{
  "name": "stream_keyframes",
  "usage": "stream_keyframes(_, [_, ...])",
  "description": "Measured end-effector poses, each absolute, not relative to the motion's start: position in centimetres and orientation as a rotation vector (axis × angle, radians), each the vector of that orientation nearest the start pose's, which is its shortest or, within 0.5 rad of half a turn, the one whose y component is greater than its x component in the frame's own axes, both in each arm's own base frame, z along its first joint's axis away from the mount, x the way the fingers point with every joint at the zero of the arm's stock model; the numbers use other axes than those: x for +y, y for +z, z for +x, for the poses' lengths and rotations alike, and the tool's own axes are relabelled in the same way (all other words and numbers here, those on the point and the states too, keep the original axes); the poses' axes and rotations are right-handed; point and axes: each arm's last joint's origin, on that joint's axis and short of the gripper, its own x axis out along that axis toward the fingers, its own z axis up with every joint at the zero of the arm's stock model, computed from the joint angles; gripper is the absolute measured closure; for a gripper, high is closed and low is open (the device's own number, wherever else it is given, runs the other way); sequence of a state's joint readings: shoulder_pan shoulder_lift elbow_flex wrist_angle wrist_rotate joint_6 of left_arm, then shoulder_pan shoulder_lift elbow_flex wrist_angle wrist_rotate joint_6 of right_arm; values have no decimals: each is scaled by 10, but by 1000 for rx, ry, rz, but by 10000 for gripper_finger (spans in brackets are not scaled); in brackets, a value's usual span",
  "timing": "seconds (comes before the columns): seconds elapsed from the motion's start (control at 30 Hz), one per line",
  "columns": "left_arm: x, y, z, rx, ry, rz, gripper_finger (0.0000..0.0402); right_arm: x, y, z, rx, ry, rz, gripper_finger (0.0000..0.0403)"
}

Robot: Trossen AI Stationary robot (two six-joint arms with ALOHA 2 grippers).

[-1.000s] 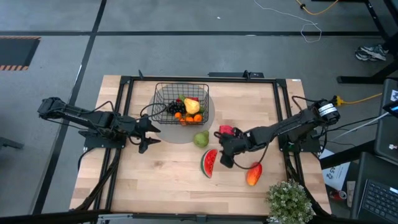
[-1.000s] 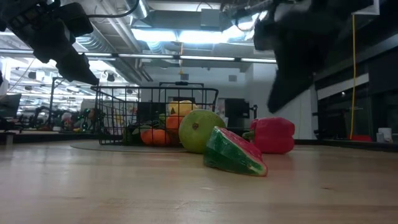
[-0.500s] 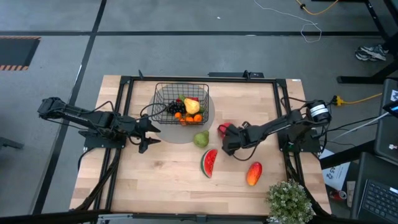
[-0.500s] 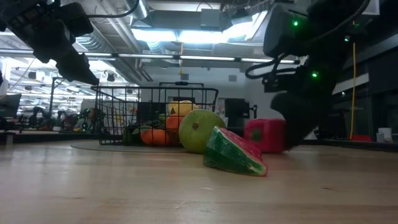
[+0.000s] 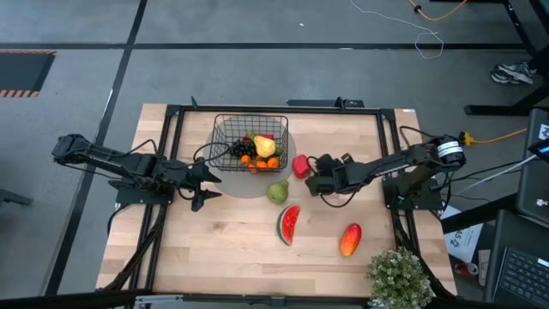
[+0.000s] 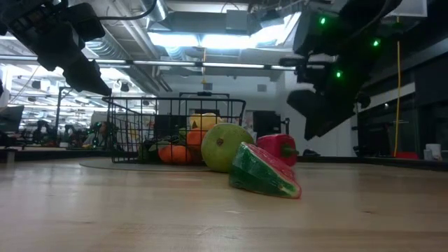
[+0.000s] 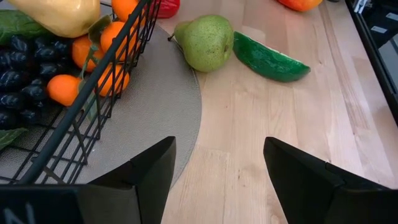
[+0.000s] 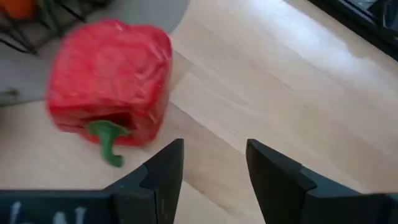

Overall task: Build produce basket
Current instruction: Put the red bell pepper into the wire basket

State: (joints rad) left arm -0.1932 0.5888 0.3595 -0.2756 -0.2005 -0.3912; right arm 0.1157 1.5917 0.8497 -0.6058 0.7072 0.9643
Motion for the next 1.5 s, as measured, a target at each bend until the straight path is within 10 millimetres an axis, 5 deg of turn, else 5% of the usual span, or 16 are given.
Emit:
stream_keyframes(0.23, [-21, 206, 135, 486, 104, -284, 160, 19, 179, 261, 932, -813, 447, 226])
stream_keyframes(0.5, [-21, 206, 135, 485, 103, -284, 160, 23, 177, 271, 899, -739, 524, 226])
stream_keyframes(1.5, [-21, 206, 135, 485, 103, -284, 160, 12, 132, 297, 864, -842, 481, 240])
